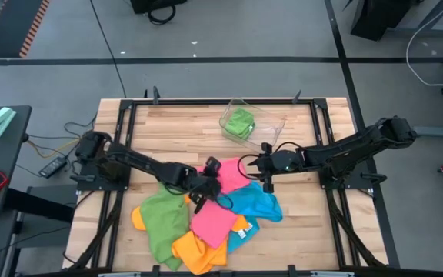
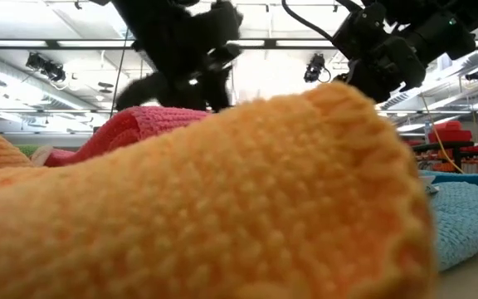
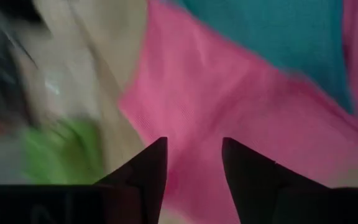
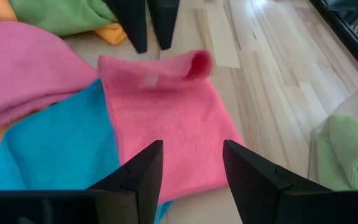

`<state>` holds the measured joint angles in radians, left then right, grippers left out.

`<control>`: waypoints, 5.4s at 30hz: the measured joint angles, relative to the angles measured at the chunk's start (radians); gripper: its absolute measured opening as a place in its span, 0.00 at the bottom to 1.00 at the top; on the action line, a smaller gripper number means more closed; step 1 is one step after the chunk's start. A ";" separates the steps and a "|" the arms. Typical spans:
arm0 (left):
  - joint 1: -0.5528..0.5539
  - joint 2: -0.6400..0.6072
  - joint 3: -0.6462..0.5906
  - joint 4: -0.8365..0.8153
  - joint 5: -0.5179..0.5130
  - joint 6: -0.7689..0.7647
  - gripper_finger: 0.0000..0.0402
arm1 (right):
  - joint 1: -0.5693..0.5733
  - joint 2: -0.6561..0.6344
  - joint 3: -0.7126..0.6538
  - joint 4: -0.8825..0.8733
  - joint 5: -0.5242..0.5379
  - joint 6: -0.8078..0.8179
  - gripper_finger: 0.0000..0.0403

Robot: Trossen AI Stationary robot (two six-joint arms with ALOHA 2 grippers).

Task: Fold microfiber towels
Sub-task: Fold the top pink towel

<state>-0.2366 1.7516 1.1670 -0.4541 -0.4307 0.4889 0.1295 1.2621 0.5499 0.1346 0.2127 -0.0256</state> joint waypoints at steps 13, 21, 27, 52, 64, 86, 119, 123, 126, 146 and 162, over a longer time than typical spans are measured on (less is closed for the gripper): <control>0.083 0.024 -0.018 0.017 0.076 -0.165 0.26 | 0.038 0.038 0.000 0.178 -0.039 -0.017 0.44; 0.157 0.042 -0.068 0.081 0.155 -0.269 0.21 | 0.066 0.248 0.005 0.476 -0.096 -0.038 0.44; 0.200 0.049 -0.155 0.252 0.163 -0.266 0.19 | 0.063 0.352 0.059 0.481 -0.095 -0.052 0.44; 0.209 -0.019 -0.193 0.203 0.251 -0.299 0.17 | 0.105 0.521 0.109 0.597 -0.118 -0.024 0.44; 0.228 0.037 -0.193 0.218 0.207 -0.326 0.12 | 0.076 0.680 0.278 0.422 -0.123 -0.060 0.44; 0.194 0.036 -0.193 0.219 0.207 -0.320 0.10 | 0.089 0.553 0.262 0.345 -0.112 -0.010 0.44; 0.062 -0.071 -0.192 0.163 0.190 -0.024 0.17 | 0.063 0.692 0.263 0.359 -0.147 0.046 0.44; 0.016 -0.061 -0.192 0.121 0.188 -0.006 0.31 | 0.063 0.692 0.262 0.365 -0.145 0.037 0.44; -0.006 -0.032 -0.192 0.100 0.172 -0.006 0.42 | 0.063 0.690 0.262 0.368 -0.143 0.033 0.44; -0.088 0.100 -0.190 0.160 -0.122 0.186 0.48 | 0.063 0.684 0.261 0.376 -0.146 0.041 0.44; -0.103 0.115 -0.192 0.188 -0.150 0.228 0.35 | 0.063 0.684 0.261 0.377 -0.147 0.041 0.44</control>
<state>-0.3397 1.8668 0.9749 -0.2666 -0.5810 0.7168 0.1927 1.9461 0.8112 0.5117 0.0658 0.0154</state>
